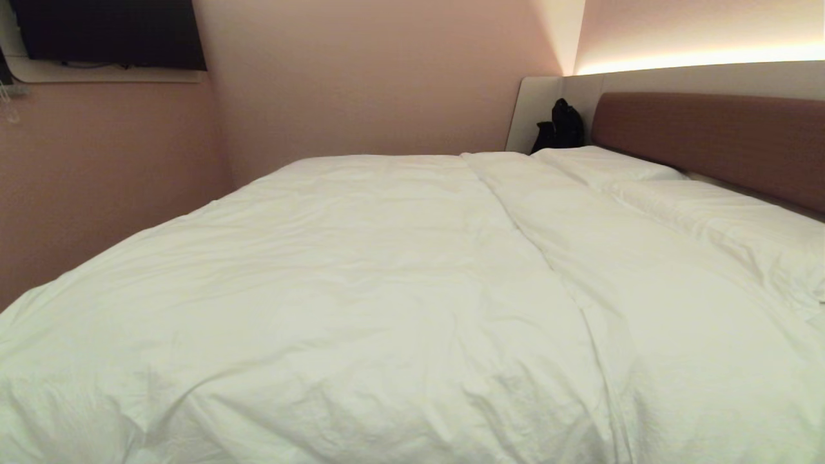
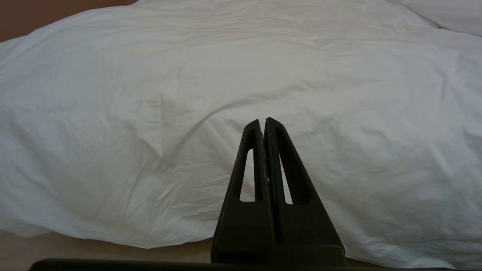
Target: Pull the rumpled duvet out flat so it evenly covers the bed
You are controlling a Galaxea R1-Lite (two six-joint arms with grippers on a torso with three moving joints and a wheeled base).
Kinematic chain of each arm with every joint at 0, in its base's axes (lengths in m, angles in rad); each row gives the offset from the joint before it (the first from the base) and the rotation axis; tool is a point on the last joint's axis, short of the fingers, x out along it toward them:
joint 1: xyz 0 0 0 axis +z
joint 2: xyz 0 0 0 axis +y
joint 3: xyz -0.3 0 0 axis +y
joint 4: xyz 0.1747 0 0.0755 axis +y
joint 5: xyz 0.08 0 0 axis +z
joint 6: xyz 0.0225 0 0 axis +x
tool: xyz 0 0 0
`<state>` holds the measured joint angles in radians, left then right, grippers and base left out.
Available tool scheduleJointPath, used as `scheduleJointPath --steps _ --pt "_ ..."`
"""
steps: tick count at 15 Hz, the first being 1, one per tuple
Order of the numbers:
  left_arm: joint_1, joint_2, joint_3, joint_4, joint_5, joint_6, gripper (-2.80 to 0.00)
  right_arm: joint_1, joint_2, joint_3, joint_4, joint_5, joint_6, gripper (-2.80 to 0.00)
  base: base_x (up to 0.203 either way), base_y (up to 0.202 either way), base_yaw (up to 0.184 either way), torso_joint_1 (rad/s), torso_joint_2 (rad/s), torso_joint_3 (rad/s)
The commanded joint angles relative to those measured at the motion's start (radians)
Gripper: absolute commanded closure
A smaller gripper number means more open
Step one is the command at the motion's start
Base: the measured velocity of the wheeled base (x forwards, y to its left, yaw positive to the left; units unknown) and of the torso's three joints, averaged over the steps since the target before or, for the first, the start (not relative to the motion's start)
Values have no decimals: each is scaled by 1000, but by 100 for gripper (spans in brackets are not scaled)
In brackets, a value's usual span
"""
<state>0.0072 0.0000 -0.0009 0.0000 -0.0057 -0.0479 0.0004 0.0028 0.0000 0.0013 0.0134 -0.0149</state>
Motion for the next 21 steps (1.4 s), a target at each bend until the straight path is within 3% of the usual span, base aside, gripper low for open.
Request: scheduleJointPath --steps 1,10,21 --pt "0 0 1 0 2 -9 0 1 -1 0 0 0 0 0 0 0 0 0 0 0" --pt "0 0 -1 -3 4 -38 0 1 -1 0 0 0 0 0 0 9 0 1 0 1" --pt "0 0 -1 -3 4 -38 0 0 -1 0 0 0 0 0 0 191 -1 4 2 2"
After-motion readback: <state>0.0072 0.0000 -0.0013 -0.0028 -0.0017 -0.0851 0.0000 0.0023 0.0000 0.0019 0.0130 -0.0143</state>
